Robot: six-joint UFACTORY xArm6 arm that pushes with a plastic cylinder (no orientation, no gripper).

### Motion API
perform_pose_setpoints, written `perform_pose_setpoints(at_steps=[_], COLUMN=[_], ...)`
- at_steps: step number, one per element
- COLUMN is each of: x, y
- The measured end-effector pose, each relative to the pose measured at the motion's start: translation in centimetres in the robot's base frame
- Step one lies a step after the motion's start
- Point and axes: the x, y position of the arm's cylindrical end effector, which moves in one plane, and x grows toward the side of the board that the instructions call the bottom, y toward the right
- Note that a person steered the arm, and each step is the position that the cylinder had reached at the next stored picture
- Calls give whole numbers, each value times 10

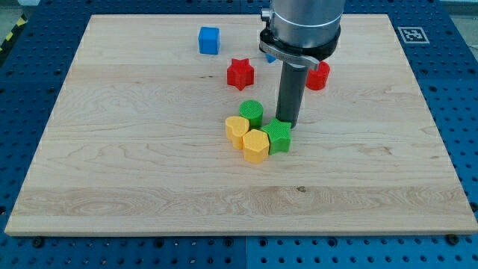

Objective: Move the red star closer to the blue cube

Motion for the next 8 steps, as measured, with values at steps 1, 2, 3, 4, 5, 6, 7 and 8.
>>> perform_pose_setpoints(at_steps=[1,2,3,4,5,6,7,8], x=[-1,-17,-22,-26,-45,-46,-52,-52], y=[3,55,75,75,75,68,35,-7])
